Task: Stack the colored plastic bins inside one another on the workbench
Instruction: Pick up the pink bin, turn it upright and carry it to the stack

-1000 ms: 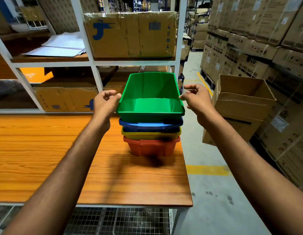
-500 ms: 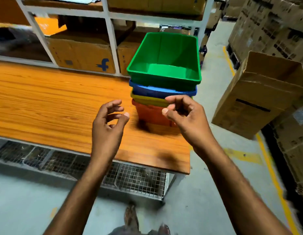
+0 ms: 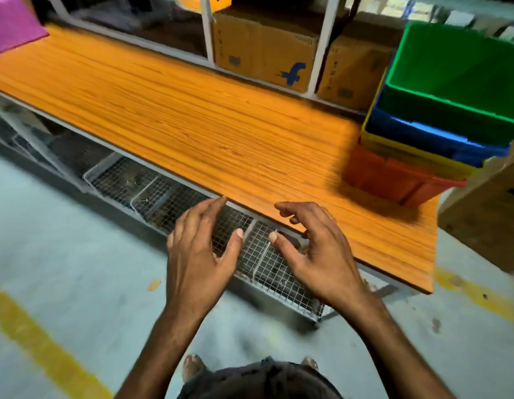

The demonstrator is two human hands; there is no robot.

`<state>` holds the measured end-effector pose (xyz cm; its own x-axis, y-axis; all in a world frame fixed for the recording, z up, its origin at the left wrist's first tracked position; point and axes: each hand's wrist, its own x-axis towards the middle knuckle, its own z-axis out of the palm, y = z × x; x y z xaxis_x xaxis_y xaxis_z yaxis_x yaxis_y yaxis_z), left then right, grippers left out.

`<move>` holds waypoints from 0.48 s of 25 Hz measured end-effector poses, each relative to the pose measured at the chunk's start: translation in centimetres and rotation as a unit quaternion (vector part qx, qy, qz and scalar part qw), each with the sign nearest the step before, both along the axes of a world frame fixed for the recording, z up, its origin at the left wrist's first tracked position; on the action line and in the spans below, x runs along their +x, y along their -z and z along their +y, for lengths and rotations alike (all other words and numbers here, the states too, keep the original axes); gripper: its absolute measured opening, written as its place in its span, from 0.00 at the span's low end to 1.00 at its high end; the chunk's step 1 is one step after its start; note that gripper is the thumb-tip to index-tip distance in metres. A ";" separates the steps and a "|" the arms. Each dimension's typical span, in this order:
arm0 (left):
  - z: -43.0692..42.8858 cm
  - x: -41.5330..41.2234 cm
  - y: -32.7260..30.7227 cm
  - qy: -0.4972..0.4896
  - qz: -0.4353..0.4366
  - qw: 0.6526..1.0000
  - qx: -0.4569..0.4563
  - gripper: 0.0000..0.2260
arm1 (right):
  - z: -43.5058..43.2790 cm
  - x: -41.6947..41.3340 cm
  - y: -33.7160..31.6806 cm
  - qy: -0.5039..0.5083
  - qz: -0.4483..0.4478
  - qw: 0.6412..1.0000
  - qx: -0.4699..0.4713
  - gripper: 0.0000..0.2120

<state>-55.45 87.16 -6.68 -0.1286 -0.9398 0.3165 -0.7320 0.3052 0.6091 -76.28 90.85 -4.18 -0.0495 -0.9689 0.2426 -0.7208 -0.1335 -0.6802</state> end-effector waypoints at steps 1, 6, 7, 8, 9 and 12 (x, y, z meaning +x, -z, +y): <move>-0.4 2.4 0.1 -0.007 -0.006 1.000 0.000 0.25 | -0.7 2.2 0.2 -0.009 0.009 1.000 0.001 0.21; -2.4 14.2 0.7 -0.054 0.005 0.998 0.024 0.23 | -4.0 14.3 2.0 -0.025 -0.034 0.999 0.020 0.20; -2.8 16.2 0.9 -0.069 0.021 0.997 0.036 0.23 | -4.8 16.5 2.3 -0.031 -0.050 0.998 0.027 0.19; -3.0 18.4 1.2 -0.090 0.043 0.994 0.054 0.23 | -5.7 19.0 2.5 -0.041 -0.060 0.997 0.037 0.19; -3.2 20.3 1.5 -0.109 0.068 0.989 0.075 0.23 | -6.5 21.2 2.7 -0.051 -0.072 0.995 0.047 0.19; -3.9 24.6 2.9 -0.152 0.126 0.973 0.122 0.24 | -9.0 26.4 3.4 -0.075 -0.122 0.988 0.065 0.17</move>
<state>-30.87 83.23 -9.61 0.2206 -0.9733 0.0640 -0.5838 -0.0792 0.8081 -49.83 81.88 -7.55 0.0562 -0.9919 0.1140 -0.5127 -0.1266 -0.8491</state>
